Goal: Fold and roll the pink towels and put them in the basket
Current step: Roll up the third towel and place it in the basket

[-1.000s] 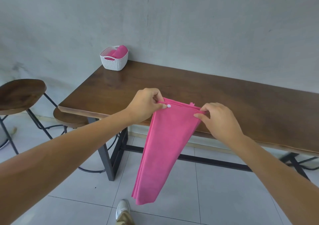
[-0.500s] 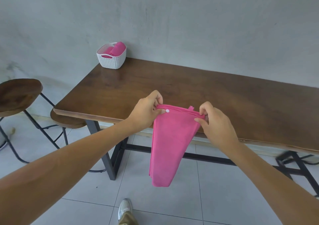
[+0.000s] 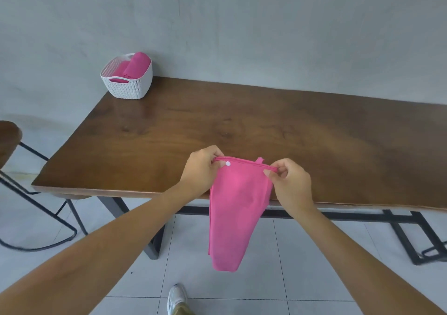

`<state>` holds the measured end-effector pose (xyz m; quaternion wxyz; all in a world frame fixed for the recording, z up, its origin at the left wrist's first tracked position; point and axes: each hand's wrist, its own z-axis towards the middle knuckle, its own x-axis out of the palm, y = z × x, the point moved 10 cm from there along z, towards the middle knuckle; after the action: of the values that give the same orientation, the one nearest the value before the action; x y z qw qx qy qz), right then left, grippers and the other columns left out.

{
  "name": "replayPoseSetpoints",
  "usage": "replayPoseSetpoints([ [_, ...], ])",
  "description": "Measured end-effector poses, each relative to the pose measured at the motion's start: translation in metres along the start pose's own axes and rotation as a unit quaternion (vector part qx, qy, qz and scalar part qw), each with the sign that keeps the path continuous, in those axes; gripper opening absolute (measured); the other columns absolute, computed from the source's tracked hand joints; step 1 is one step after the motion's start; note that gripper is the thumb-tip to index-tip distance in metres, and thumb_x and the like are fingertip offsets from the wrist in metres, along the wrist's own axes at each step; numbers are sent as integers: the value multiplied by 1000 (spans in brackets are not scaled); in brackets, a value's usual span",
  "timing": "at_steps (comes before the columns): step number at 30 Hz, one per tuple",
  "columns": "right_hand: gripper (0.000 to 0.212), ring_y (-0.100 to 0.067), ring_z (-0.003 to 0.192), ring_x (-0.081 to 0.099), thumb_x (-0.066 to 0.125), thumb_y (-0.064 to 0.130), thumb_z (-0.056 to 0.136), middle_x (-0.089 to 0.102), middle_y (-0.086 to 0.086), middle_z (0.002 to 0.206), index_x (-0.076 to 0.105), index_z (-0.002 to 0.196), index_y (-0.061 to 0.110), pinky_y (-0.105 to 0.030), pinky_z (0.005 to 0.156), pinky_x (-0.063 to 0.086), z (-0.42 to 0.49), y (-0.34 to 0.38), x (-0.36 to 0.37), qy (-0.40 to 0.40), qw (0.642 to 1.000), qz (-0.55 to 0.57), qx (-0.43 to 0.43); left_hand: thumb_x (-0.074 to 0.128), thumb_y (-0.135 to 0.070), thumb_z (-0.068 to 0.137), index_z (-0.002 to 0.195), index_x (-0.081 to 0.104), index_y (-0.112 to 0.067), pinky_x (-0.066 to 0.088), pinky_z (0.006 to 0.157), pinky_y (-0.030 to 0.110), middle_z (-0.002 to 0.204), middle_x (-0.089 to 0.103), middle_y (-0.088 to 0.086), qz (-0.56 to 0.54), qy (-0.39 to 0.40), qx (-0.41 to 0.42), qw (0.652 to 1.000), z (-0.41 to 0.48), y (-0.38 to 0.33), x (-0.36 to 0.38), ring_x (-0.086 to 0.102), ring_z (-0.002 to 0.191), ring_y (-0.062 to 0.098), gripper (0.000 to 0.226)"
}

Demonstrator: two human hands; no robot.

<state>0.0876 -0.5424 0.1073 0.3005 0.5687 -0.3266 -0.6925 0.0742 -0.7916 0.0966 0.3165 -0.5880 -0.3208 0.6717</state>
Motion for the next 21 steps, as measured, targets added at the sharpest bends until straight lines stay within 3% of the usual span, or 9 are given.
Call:
replayPoseSetpoints([
  [3,9,-8,79,62,70,22,90,67,9,82,63,84,24,-27,68,47,19,-8,18,2,999,-2,32,63,-18,97,87,65,-19,40,60,28,74,63,-8,32,-3,-3,999,20,17,10,53,79,13,10],
  [6,9,-6,80,62,71,22,90,67,9,83,64,85,23,-26,67,46,42,-23,35,14,998,-23,64,63,-23,97,85,64,-21,44,68,33,72,58,-14,91,-12,-3,996,38,33,19,50,86,17,12],
  [9,11,-11,85,63,75,23,88,67,10,85,65,83,25,-26,69,47,63,-44,52,22,993,-50,102,64,-32,97,86,65,-25,39,78,33,82,59,-13,158,-18,19,987,56,46,28,50,88,18,13],
  [16,20,-19,92,63,79,34,84,65,13,80,63,72,33,-46,86,53,107,-66,76,46,978,-145,142,64,-43,96,88,66,-27,24,80,31,87,58,-14,188,-15,29,982,103,65,36,47,94,16,17],
  [21,24,-21,110,63,78,51,82,66,14,88,62,70,38,-49,103,47,143,-75,78,77,950,-196,232,65,-47,95,91,68,-27,29,84,32,89,62,-13,174,-8,16,985,142,66,40,50,96,17,21],
])
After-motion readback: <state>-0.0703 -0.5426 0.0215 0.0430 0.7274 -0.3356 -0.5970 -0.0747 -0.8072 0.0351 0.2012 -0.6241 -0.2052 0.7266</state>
